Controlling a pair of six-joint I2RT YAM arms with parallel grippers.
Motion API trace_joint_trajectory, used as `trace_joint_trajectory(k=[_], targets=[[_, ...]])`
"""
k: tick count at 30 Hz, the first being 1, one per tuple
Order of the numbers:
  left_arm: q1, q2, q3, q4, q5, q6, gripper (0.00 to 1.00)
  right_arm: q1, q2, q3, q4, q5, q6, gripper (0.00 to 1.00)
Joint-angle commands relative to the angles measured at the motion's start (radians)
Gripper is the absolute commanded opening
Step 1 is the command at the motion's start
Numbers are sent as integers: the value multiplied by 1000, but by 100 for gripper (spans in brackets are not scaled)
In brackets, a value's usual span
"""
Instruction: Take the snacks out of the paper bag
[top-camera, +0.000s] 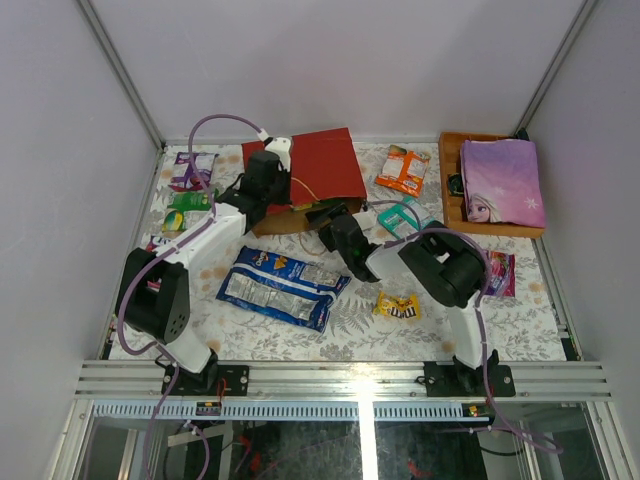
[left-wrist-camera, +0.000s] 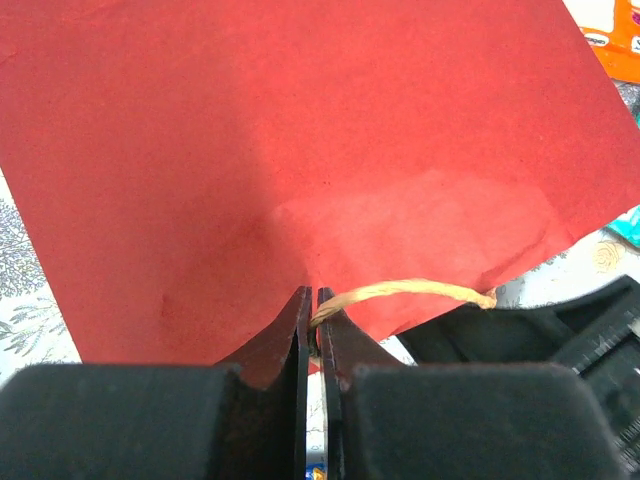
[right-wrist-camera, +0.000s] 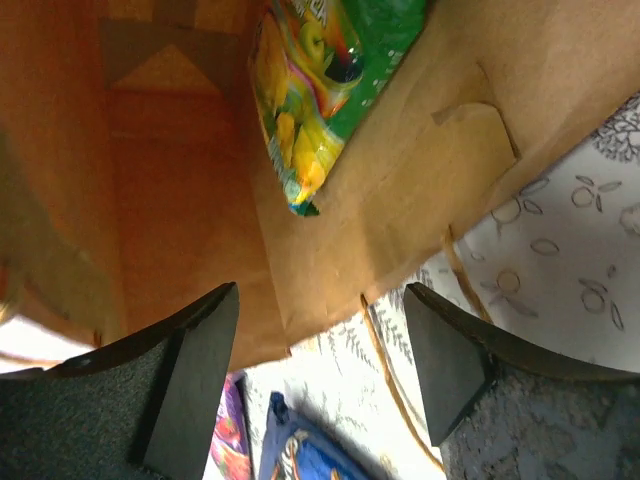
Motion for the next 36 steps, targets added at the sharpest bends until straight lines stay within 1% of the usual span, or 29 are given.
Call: trace_joint_trajectory(k=[1, 5, 8, 12, 18, 20, 22, 25, 27, 28, 33, 34, 36], targets=[[13, -16, 32, 8, 34, -10, 4, -3, 62, 114, 54, 85, 134, 73], [18, -26, 25, 8, 17, -4, 4, -23, 137, 194, 43, 92, 174, 70], [29, -39, 10, 20, 43, -7, 4, -32, 164, 225, 26, 98, 206, 69], [30, -43, 13, 17, 66, -8, 4, -45, 185, 279, -73, 109, 225, 67], [32, -57, 5, 24, 87, -11, 5, -67, 234, 336, -156, 115, 298, 66], [32, -57, 5, 24, 95, -13, 5, -69, 252, 369, -210, 140, 315, 65], [32, -54, 5, 24, 98, -13, 5, -70, 272, 404, -248, 152, 322, 64], [31, -53, 5, 24, 98, -13, 5, -72, 317, 450, -260, 166, 339, 58], [31, -52, 5, 24, 100, -13, 5, -75, 339, 476, -260, 168, 344, 53], [31, -51, 5, 25, 101, -13, 5, -77, 347, 484, -257, 169, 343, 47], [32, -37, 12, 25, 102, -13, 5, -79, 332, 464, -220, 164, 299, 3], [32, -35, 12, 24, 104, -13, 5, -79, 321, 453, -215, 163, 282, 0], [33, -26, 17, 21, 104, -13, 6, -79, 296, 426, -209, 157, 248, 0]])
